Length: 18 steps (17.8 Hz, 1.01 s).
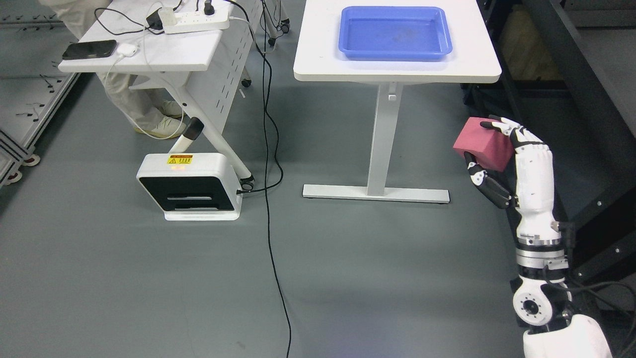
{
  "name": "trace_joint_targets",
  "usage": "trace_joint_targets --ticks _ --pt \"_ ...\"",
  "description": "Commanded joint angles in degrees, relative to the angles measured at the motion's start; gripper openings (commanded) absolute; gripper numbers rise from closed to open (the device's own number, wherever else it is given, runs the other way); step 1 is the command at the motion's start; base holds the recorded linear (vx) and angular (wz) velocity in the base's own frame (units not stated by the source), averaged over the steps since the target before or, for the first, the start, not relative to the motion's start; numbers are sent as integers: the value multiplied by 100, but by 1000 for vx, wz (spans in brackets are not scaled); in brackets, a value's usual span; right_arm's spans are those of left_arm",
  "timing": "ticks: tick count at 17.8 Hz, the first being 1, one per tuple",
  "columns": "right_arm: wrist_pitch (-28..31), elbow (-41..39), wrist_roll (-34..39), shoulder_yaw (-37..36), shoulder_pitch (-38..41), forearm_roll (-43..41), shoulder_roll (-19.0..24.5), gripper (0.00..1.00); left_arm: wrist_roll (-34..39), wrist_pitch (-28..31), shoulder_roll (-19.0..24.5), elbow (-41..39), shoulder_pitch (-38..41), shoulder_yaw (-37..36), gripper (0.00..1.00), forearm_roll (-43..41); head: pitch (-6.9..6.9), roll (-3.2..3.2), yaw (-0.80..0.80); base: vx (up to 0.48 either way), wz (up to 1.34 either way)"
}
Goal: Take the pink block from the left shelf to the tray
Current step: 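Turn and drive toward the blue tray holding the block in the right hand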
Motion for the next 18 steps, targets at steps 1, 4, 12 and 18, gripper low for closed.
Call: trace_joint_targets --ticks 1,4,12,18 --pt "-2 0 4 -35 176 0 4 5 1 0 100 -100 115 0 100 0 0 0 0 267 -110" --pt "-2 0 4 -27 176 0 4 5 1 0 100 -100 115 0 100 0 1 0 0 265 -108" --pt "-2 -44 4 -35 202 0 4 5 1 0 100 -100 115 0 100 0 1 0 0 256 -137" --pt "-2 -44 4 -35 229 0 4 5 1 0 100 -100 115 0 100 0 1 0 0 279 -34"
